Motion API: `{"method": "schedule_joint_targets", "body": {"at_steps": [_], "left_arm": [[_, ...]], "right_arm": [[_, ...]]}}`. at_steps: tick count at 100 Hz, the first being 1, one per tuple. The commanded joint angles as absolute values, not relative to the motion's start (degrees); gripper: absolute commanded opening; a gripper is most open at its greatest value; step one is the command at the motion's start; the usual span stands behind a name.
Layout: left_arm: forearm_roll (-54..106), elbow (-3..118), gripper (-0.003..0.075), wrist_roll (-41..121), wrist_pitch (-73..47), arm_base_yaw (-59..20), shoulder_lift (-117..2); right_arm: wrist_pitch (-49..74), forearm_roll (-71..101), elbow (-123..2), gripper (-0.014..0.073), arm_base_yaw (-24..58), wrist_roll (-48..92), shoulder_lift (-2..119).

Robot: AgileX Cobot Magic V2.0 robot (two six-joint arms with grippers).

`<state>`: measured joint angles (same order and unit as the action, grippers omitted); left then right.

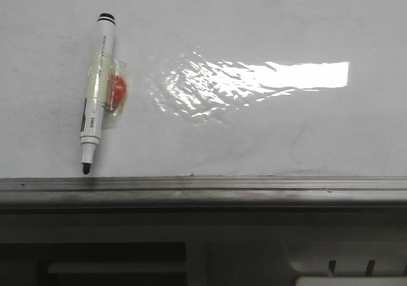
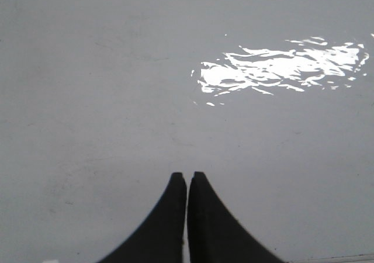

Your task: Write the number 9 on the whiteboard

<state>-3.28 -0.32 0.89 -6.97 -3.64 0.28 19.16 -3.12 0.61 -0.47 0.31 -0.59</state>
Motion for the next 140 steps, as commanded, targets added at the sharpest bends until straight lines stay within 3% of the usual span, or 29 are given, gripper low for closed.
{"method": "schedule_joint_targets", "body": {"at_steps": [1, 61, 112, 140], "left_arm": [[-3.32, -2.56, -0.002, 0.65, -1.92, -3.59, 1.81], [-2.66, -2.56, -0.002, 0.65, -1.53, -3.59, 1.81], [0.62, -1.79, -0.002, 0.55, -2.02, -3.59, 1.81], [2.81, 9.67, -0.002, 0.55, -16.64, -3.59, -1.53]], "right_arm": [[15.78, -3.79, 2.12, -0.0069, -0.38, 0.58, -1.54], [3.04, -3.89, 2.12, -0.0069, -0.38, 0.58, -1.54], [9.08, 0.0, -0.98, -0.0069, -0.38, 0.47, -1.3], [9.83, 4.6, -2.66, -0.0069, -0.38, 0.47, 3.99]]}}
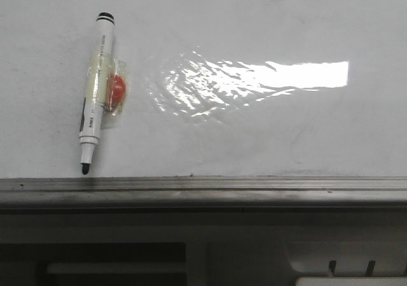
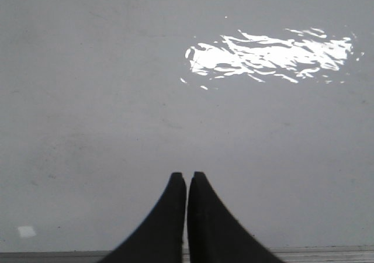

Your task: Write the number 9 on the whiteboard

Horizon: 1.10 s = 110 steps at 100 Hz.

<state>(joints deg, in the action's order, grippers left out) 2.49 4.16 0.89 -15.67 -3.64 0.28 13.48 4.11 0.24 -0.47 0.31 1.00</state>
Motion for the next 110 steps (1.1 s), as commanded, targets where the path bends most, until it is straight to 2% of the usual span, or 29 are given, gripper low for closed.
{"method": "schedule_joint_targets", "body": {"at_steps": [1, 10, 23, 42, 49, 61, 68, 80, 89, 110], "left_arm": [[2.74, 10.23, -0.002, 0.55, -16.93, -3.59, -1.74], [2.73, 12.31, -0.002, 0.55, -17.96, -3.59, -4.54], [2.73, 12.48, -0.002, 0.55, -13.04, -3.59, -7.01], [2.61, 12.48, -0.001, 0.55, -10.94, -3.59, -8.47], [3.28, 12.48, 0.0065, 0.55, -10.14, -3.59, -8.55], [3.71, 12.38, 0.0333, 0.55, -8.31, -3.59, -9.07], [5.97, 12.26, 0.0418, 0.4, -4.72, -3.59, -9.85], [6.28, 12.26, 0.0419, 0.65, -1.37, -4.16, -12.39], [7.07, 12.48, 0.0419, 0.65, 0.5, -7.44, -15.88], [7.8, 12.48, 0.0419, 0.53, 8.04, -25.2, -26.9]], "right_arm": [[9.95, 4.6, -2.79, -0.0069, -0.38, 0.47, 4.53], [11.52, 4.6, -5.44, -0.0069, -0.38, 0.47, 8.7], [14.33, 4.6, -10.34, -0.0069, -0.38, 0.47, 14.44], [12.59, 4.6, -11.88, -0.0069, -0.38, 0.47, 18.5], [13.28, 4.6, -11.88, -0.0069, -0.38, 0.47, 18.74], [13.25, 4.6, -11.88, -0.0069, -0.38, 0.47, 18.95], [13.25, 4.6, -11.88, -0.0069, -0.38, 0.47, 19.03], [13.25, 4.6, -11.88, -0.0069, -0.38, 0.47, 19.03], [13.25, 4.6, -11.88, -0.0069, -0.38, 0.47, 19.03], [13.25, 4.6, -11.88, -0.0069, -0.38, 0.47, 19.03]]}}
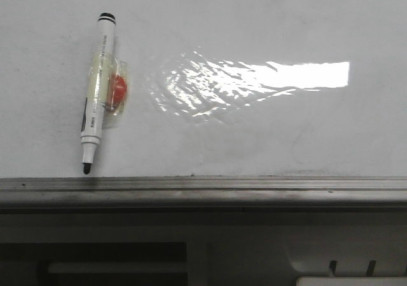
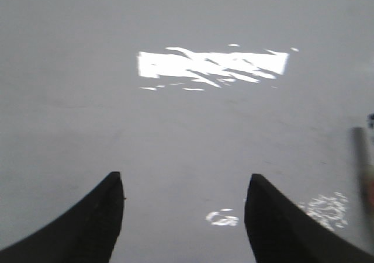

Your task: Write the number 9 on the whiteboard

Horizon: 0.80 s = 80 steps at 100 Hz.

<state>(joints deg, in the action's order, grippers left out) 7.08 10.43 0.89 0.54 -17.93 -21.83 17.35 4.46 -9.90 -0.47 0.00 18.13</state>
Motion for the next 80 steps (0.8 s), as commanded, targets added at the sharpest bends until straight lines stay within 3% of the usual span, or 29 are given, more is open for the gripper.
{"method": "schedule_joint_targets", "body": {"at_steps": [1, 17, 32, 64, 80], "left_arm": [[7.8, 12.48, 0.0419, 0.53, 8.04, -25.84, -27.33], [12.19, 12.48, 0.0419, 0.42, 11.66, -39.1, -36.9], [15.89, 12.48, 0.0419, 0.42, 24.0, -47.84, -45.91], [18.03, 12.62, 0.0419, -4.49, 39.49, -53.52, -60.44], [18.03, 14.12, 0.0419, -4.49, 40.44, -55.76, -63.88]], "right_arm": [[13.25, 4.6, -11.88, -0.0069, -0.38, 0.47, 19.03], [13.25, 4.6, -11.88, -0.0069, -0.38, 0.47, 19.03], [13.25, 4.6, -11.88, -0.0069, -0.38, 0.47, 19.03], [14.56, 4.6, -11.88, -0.0069, -0.38, 0.47, 19.03], [14.56, 4.6, -11.88, -0.0069, -0.38, 0.47, 19.03]]}}
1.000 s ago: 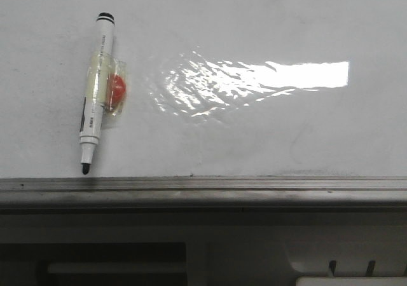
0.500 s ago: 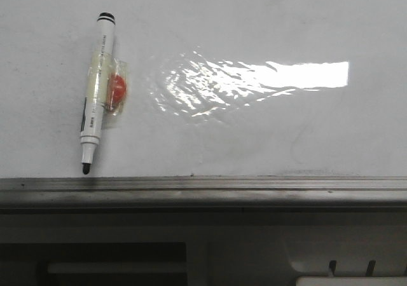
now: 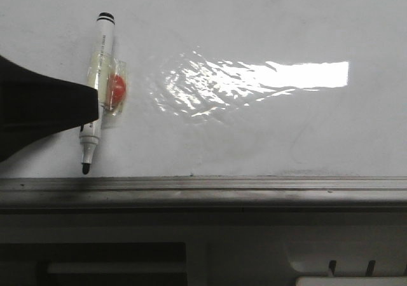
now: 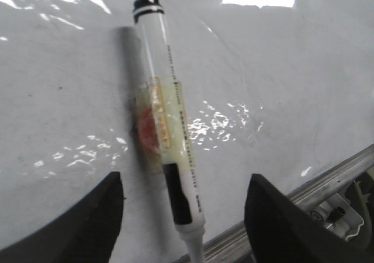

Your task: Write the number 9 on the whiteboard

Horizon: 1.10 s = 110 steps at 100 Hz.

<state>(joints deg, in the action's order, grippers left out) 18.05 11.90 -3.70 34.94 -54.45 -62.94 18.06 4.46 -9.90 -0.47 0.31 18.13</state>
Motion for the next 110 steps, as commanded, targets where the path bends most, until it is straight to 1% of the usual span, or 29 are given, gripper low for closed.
{"method": "schedule_joint_targets", "body": {"at_steps": [1, 28, 34, 41, 48, 62, 67, 79, 97, 110], "left_arm": [[18.03, 14.13, 0.0419, -4.49, 40.58, -55.9, -64.16], [18.67, 14.72, 0.0419, -4.49, 41.78, -55.78, -68.72], [19.36, 15.1, 0.0408, -4.49, 42.01, -55.78, -69.66], [21.45, 15.81, 0.0363, -4.49, 42.01, -55.78, -70.66], [21.69, 16.27, 0.0298, -4.49, 41.88, -55.78, -71.32], [21.6, 16.37, 0.016, -4.49, 41.66, -55.78, -71.54], [21.6, 16.37, 0.0097, -4.49, 41.66, -55.78, -71.54], [21.6, 16.37, -0.0022, -4.49, 41.59, -55.78, -71.54], [18.87, 16.37, -0.002, -4.27, 41.43, -55.78, -71.39], [9.94, 16.37, -0.002, -4.04, 41.43, -55.78, -69.08]], "right_arm": [[14.56, 4.6, -11.88, -0.0069, -0.38, 0.47, 19.03], [15.01, 4.6, -11.88, -0.0069, -0.38, 0.47, 19.03], [15.69, 4.6, -11.88, -0.0069, -0.38, 0.47, 19.03], [16.17, 4.6, -11.88, -0.0069, -0.38, 0.47, 19.03], [16.41, 4.6, -11.88, -0.0069, -0.38, 0.47, 19.03], [17.59, 4.6, -11.88, -0.0069, 0.08, 0.47, 19.03], [17.58, 4.6, -11.97, -0.0069, 1.02, 0.47, 19.03], [18.86, 4.6, -13.41, -0.0069, 5.78, 0.47, 20.05], [22.53, 5.39, -20.32, -0.0069, 17.53, 0.57, 29.02], [23.92, 8.96, -27.76, -0.0059, 27.62, 0.57, 37.15]]}}
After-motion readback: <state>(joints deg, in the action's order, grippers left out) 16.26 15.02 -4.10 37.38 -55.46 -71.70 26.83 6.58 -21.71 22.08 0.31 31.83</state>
